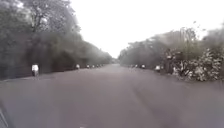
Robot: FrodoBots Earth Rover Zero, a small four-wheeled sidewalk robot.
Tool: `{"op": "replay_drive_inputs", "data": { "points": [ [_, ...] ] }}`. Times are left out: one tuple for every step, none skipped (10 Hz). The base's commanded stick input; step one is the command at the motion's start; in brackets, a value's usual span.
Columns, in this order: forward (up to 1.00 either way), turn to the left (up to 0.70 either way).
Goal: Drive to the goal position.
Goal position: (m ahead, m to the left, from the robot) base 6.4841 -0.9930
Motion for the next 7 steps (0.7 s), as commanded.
{"op": "replay_drive_inputs", "data": {
  "points": [
    [1.00,0.00],
    [1.00,0.00],
    [1.00,0.00],
    [1.00,0.00],
    [1.00,0.00],
    [1.00,0.00],
    [1.00,0.00]
  ]
}}
